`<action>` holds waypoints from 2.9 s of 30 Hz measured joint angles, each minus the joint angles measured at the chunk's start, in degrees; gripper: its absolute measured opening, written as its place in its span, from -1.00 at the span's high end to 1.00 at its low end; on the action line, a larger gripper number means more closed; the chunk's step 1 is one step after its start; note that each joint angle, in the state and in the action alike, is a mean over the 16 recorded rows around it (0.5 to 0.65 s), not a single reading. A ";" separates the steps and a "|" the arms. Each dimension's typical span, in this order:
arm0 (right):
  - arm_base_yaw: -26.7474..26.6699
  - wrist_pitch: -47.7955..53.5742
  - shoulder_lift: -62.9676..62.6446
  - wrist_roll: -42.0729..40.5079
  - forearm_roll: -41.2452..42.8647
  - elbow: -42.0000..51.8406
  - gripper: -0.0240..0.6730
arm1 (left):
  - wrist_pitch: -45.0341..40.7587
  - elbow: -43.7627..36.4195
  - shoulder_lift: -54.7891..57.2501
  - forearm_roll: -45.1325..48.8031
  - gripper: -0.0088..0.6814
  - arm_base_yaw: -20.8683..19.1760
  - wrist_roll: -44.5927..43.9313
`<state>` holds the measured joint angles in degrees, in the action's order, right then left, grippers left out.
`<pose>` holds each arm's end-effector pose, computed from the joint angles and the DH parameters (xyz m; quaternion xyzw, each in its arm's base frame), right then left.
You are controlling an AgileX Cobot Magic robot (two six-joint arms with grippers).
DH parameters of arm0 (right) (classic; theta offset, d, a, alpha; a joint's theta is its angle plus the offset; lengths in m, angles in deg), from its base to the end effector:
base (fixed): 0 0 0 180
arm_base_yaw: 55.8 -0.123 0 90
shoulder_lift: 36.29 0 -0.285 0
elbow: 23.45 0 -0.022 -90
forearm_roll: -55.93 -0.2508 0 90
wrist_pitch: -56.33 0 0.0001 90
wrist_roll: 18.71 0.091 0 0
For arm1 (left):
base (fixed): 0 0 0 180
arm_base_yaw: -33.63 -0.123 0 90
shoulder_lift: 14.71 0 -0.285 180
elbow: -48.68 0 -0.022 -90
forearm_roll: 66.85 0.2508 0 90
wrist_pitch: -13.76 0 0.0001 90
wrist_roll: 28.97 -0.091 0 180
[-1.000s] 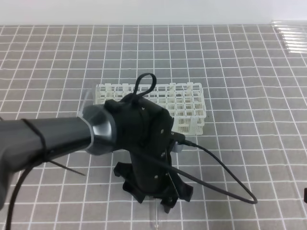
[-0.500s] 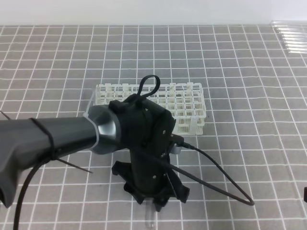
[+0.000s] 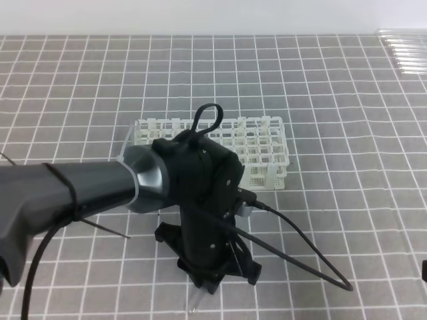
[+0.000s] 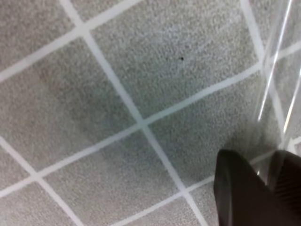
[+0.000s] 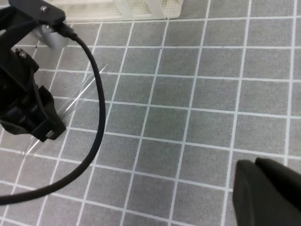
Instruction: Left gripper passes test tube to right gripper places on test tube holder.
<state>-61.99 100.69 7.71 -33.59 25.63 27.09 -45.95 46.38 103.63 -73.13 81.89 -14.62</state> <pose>0.1031 0.0435 0.2631 -0.0563 0.9088 0.2103 0.3558 0.2345 -0.2757 0.1744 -0.2646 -0.9632 0.0388 0.0271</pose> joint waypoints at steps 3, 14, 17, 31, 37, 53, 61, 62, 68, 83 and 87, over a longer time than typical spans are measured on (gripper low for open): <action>0.00 0.02 0.00 -0.25 -0.07 0.00 0.97 | -0.20 0.49 -1.49 0.21 0.84 0.02 -0.47; 0.00 0.99 0.71 -1.30 -2.47 -1.23 0.97 | 4.67 0.79 -13.73 3.21 0.81 0.10 -2.41; 0.00 1.74 1.85 -2.38 -4.34 -2.67 0.97 | 9.38 -1.31 -18.95 4.06 0.82 0.09 -3.24; -6.71 3.59 15.43 -9.06 -13.82 -14.81 0.97 | 47.09 -31.57 -47.26 5.66 0.81 0.07 -1.70; -17.81 0.77 24.44 -6.30 -10.07 -22.09 0.97 | 62.59 -45.05 -54.86 4.57 0.79 0.04 -0.24; -43.78 -26.26 29.02 2.83 10.48 -26.08 0.97 | 82.20 -52.70 -50.14 0.88 0.77 0.01 -4.69; -49.80 -49.48 21.06 -1.88 11.49 -13.48 0.97 | 87.30 -52.69 -48.01 -0.66 0.79 0.00 -8.07; -50.42 -52.08 20.31 -2.53 11.47 -12.03 0.97 | 87.61 -52.69 -47.98 -0.94 0.79 0.00 -8.44; -53.83 -64.95 17.78 -5.86 11.29 -5.65 0.96 | 89.31 -52.75 -47.96 -2.42 0.84 -0.01 -10.66; -55.50 -69.47 23.73 -2.51 11.08 -8.70 0.22 | 91.45 -53.91 -46.47 -3.35 0.94 -0.03 -14.10; -55.50 -68.16 26.72 -1.88 11.08 -11.23 -0.04 | 91.27 -54.02 -45.84 -3.35 0.93 0.00 -14.02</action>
<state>-117.49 32.53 34.44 -35.47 36.71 15.85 45.32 -7.64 57.79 -76.48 81.88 -28.64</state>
